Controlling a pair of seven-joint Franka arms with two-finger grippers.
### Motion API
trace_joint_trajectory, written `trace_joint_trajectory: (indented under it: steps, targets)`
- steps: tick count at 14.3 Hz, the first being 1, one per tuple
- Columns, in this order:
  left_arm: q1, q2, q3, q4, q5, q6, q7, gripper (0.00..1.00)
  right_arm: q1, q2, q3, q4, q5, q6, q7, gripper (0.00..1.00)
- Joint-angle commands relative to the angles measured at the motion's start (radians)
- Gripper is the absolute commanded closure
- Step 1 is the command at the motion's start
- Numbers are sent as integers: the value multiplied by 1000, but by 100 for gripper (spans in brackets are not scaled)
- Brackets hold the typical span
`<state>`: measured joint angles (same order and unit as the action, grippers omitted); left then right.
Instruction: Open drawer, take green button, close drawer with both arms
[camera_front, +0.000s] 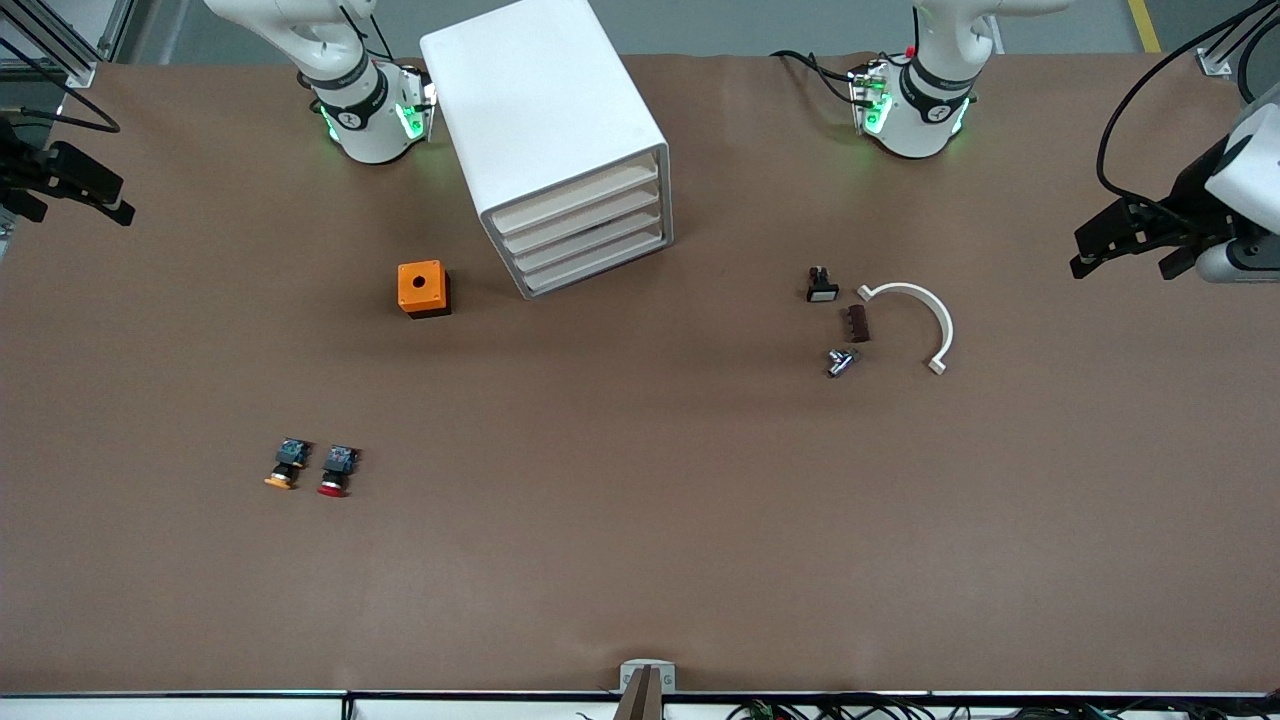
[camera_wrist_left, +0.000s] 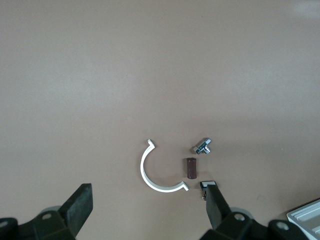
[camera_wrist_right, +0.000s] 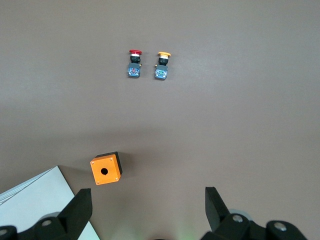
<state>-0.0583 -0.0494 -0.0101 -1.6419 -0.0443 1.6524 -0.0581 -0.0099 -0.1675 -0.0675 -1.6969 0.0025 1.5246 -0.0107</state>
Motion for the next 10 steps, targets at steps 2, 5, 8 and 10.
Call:
trace_joint_trajectory:
  steps: [2,5,8,10]
  targets:
    - [-1,9,-2,20,23,-10,1,0,2,-15,0,-10,-1,-3,5,0]
    - [5,17,-2,22,23,-10,4,0,2,-15,0,-10,-4,-3,5,0]
    - [11,46,4,14,21,-14,3,0,2,-15,0,-10,-9,3,3,0]
    - [15,89,7,20,20,-11,1,0,2,-15,0,-9,-12,8,2,0]
